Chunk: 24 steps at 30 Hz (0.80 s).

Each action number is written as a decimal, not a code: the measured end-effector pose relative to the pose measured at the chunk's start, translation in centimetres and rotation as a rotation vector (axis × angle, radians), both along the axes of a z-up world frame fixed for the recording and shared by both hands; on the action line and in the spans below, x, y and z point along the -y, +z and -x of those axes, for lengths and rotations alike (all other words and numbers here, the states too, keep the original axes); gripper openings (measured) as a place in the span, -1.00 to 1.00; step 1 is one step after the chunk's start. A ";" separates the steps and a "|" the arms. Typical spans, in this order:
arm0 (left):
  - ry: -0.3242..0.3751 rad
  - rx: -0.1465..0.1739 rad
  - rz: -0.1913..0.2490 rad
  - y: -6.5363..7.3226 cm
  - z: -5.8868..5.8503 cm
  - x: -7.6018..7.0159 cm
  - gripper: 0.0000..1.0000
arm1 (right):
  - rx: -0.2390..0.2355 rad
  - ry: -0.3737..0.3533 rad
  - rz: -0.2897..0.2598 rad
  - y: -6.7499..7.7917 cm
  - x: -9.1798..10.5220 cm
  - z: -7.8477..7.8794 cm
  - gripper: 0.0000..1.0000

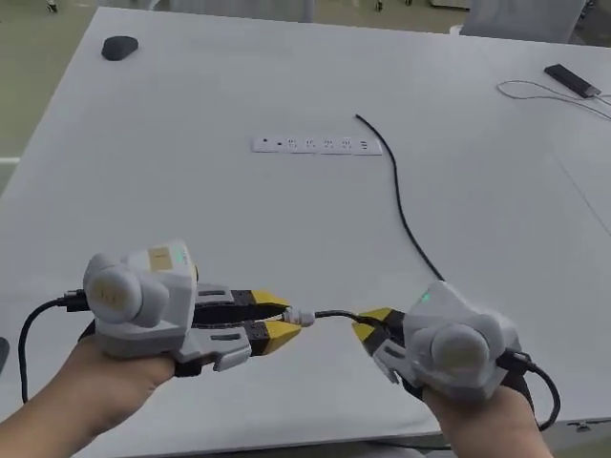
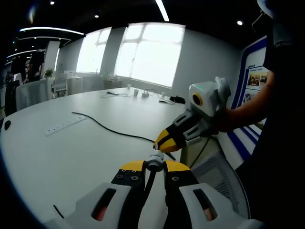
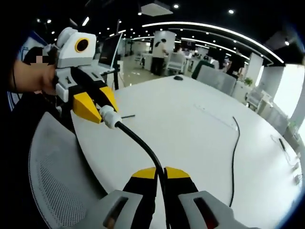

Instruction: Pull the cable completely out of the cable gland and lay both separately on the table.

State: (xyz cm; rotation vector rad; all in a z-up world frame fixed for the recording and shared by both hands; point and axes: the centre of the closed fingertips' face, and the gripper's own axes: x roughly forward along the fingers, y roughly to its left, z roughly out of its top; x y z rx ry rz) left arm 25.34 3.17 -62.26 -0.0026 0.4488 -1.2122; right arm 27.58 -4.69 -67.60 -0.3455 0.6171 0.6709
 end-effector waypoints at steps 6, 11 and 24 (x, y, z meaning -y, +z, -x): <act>0.011 0.003 -0.013 -0.2 0.2 0.6 -0.71 | -0.069 -0.078 -0.064 -1.3 1.8 -0.1 -1.00; 0.021 0.000 -0.024 -0.5 0.4 1.1 -0.71 | -0.097 -0.082 -0.079 -1.9 1.8 0.3 -1.00; 0.083 -0.018 -0.027 -0.7 -0.1 0.6 -0.71 | -0.111 -0.019 -0.092 -2.1 1.5 1.2 -1.00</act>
